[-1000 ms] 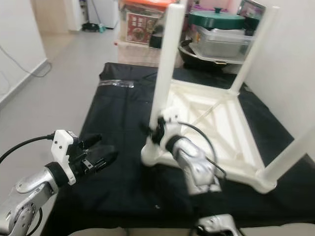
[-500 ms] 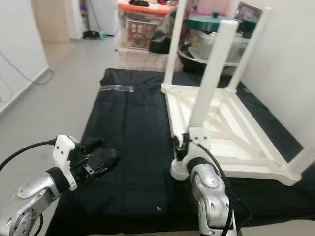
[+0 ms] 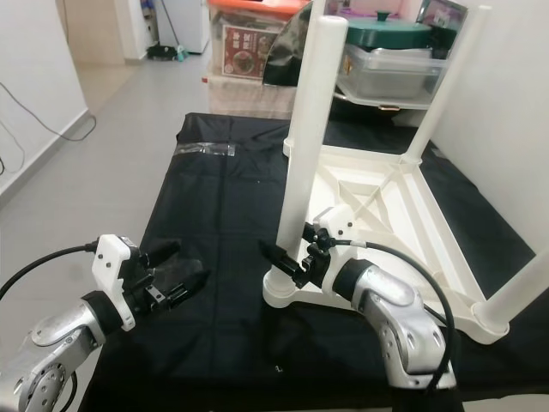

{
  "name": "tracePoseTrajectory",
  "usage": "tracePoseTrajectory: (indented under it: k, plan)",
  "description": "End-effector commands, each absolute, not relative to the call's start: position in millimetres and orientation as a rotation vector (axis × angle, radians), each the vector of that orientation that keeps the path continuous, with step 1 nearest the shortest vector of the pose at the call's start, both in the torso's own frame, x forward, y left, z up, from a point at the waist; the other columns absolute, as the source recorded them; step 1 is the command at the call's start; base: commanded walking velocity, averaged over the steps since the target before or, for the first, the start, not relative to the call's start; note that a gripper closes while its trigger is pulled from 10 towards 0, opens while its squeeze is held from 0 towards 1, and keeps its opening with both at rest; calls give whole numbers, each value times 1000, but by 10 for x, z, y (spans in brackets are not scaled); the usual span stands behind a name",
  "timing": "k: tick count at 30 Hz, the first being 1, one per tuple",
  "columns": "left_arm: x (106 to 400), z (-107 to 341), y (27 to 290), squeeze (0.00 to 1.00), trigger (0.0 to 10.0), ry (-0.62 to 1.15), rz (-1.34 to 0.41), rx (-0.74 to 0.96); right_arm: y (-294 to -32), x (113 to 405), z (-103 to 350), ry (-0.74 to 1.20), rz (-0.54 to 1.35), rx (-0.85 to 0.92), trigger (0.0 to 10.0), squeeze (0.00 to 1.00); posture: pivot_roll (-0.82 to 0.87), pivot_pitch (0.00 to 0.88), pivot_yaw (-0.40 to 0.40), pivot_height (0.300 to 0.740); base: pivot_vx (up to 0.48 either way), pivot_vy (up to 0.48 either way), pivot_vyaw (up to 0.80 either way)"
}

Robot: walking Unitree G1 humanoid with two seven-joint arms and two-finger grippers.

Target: Building children table

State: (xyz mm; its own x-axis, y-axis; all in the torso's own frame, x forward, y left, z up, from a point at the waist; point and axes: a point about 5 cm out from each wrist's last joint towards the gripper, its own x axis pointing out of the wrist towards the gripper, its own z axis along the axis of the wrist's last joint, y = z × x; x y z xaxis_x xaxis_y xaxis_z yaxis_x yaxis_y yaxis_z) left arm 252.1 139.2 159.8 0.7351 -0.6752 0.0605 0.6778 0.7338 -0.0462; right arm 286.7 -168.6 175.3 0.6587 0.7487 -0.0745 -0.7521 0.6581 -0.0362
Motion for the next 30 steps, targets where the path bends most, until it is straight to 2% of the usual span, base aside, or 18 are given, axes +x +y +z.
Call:
tracePoseTrajectory:
  k: [1,2,3,5,6,8,10,12,14,15,16,17,18,20,21,22,25,30]
  plan:
    - [2538,1579,1379,0,10000,-34,-747,-58,-1590,2853,1706,67,936,-75,10000,0,77,0,-120,740,0,0,0]
    - [2539,1584,1382,0,10000,-37,-745,-56,-1548,2997,1673,74,902,-67,5451,0,83,0,-127,740,0,0,0]
    - [2532,1586,1387,0,10000,-39,-742,-56,-1510,3156,1639,90,794,-62,2000,0,91,0,-133,740,0,0,0]
    - [2527,1587,1390,0,10000,-39,-740,-56,-1482,3257,1617,104,718,-61,2000,0,91,0,-133,740,0,0,0]
    - [2521,1587,1397,0,10000,-39,-738,-56,-1492,3328,1592,121,626,-56,0,0,92,0,-135,740,0,0,0]
    - [2517,1587,1401,0,10000,-39,-737,-57,-1512,3352,1578,130,575,-53,0,0,90,0,-134,740,0,0,0]
    - [2507,1579,1409,0,10000,-36,-734,-56,-1714,3415,1449,224,286,-61,0,0,90,0,-134,740,0,0,0]
    - [2500,1574,1415,0,10000,-34,-733,-56,-1838,3427,1369,270,143,-61,0,0,78,0,-126,740,0,0,0]
    - [2497,1574,1419,0,10000,-33,-733,-57,-1868,3426,1349,278,114,-54,0,0,78,0,-126,740,0,0,0]
    - [2500,1569,1407,0,10000,-31,-737,-58,-2072,3276,1239,317,-122,-16,0,0,66,0,-117,740,0,0,0]
    - [2500,1569,1407,0,10000,-31,-737,-58,-2072,3276,1239,317,-122,-16,0,0,66,0,-117,740,0,0,0]
    - [2503,1566,1397,0,10000,-29,-740,-59,-2232,3143,1147,353,-305,4,0,0,66,0,-117,740,0,0,0]
    - [2503,1566,1397,0,10000,-29,-740,-59,-2232,3143,1147,353,-305,4,0,0,66,0,-117,740,0,0,0]
    - [2516,1557,1372,0,10000,-25,-755,-61,-2306,2809,998,416,-480,27,0,0,41,0,-93,740,0,0,0]
    - [2516,1557,1372,0,10000,-25,-755,-61,-2306,2809,998,416,-480,27,0,0,41,0,-93,740,0,0,0]
    - [2528,1553,1359,0,10000,-23,-767,-62,-2145,2724,1003,418,-390,61,10000,0,33,0,-81,740,0,0,0]
    - [2542,1554,1351,0,10000,-21,-776,-59,-2028,2739,1102,375,-290,46,10000,0,30,0,-78,740,0,0,0]
    - [2555,1568,1346,0,10000,-25,-781,-57,-2101,2807,1244,327,-362,47,10000,0,30,0,-77,740,0,0,0]
